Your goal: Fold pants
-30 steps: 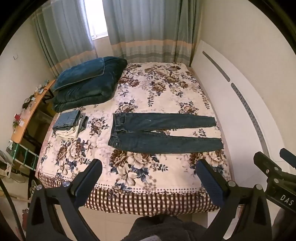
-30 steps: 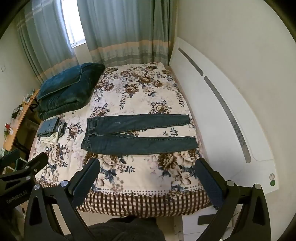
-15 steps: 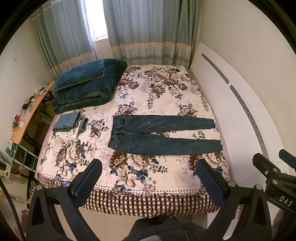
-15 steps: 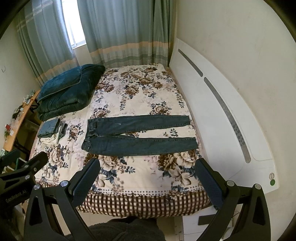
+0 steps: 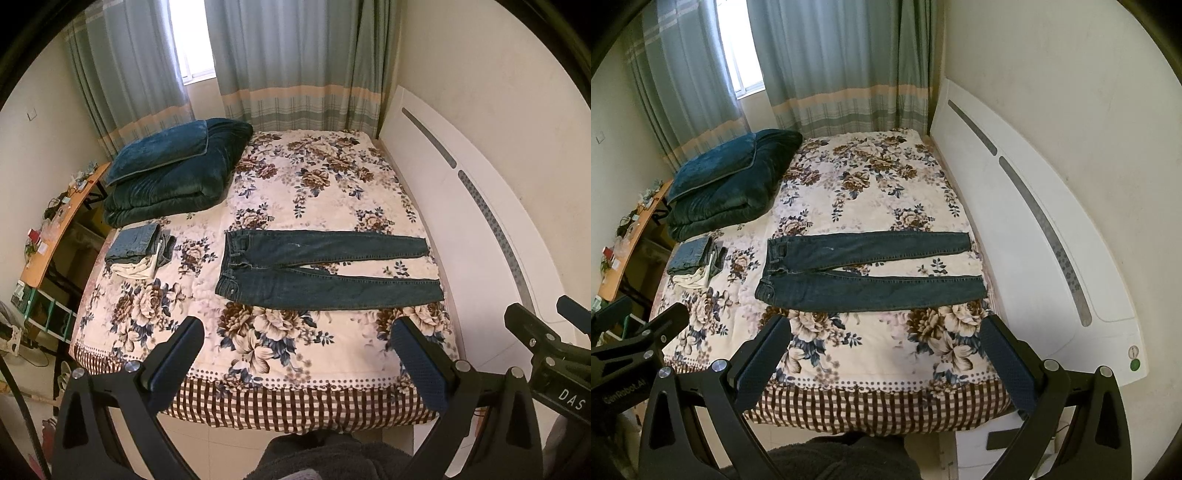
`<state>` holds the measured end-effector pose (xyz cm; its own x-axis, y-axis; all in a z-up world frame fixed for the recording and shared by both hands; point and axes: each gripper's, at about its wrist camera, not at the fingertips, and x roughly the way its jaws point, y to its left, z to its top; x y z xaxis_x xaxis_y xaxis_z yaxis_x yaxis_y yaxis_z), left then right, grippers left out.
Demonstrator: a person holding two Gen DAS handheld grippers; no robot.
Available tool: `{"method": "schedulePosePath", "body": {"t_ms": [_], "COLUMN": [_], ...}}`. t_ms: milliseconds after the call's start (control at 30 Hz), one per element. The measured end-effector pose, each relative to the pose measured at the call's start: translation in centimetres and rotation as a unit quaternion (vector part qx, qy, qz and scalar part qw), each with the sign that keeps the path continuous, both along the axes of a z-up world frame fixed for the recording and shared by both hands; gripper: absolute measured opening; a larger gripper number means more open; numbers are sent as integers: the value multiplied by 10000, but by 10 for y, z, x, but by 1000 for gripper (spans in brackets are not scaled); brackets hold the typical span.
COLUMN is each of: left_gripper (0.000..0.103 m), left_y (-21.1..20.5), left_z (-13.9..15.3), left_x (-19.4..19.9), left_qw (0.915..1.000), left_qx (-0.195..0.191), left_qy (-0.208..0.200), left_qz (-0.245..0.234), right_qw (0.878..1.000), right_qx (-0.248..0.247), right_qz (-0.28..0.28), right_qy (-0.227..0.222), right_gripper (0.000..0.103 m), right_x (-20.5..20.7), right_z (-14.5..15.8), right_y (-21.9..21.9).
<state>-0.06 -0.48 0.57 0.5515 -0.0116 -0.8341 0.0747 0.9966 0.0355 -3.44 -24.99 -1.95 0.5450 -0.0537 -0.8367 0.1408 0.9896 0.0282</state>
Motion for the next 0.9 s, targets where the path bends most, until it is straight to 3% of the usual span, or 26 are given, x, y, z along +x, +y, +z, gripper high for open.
{"method": "schedulePosePath", "body": {"t_ms": [900], "left_gripper": [103], "left_y": [0], "left_z": [4], "left_x": [2], "left_qw": [10000], "left_qx": [-5], "left_qy": [-25], "left_qz": [-7], "right_qw": [10000], "right_qx": [12], "right_qz": [5], "right_qy": [-23], "right_gripper": [103], "right_x": [-1], "right_z": [9], "right_y": [-2]}}
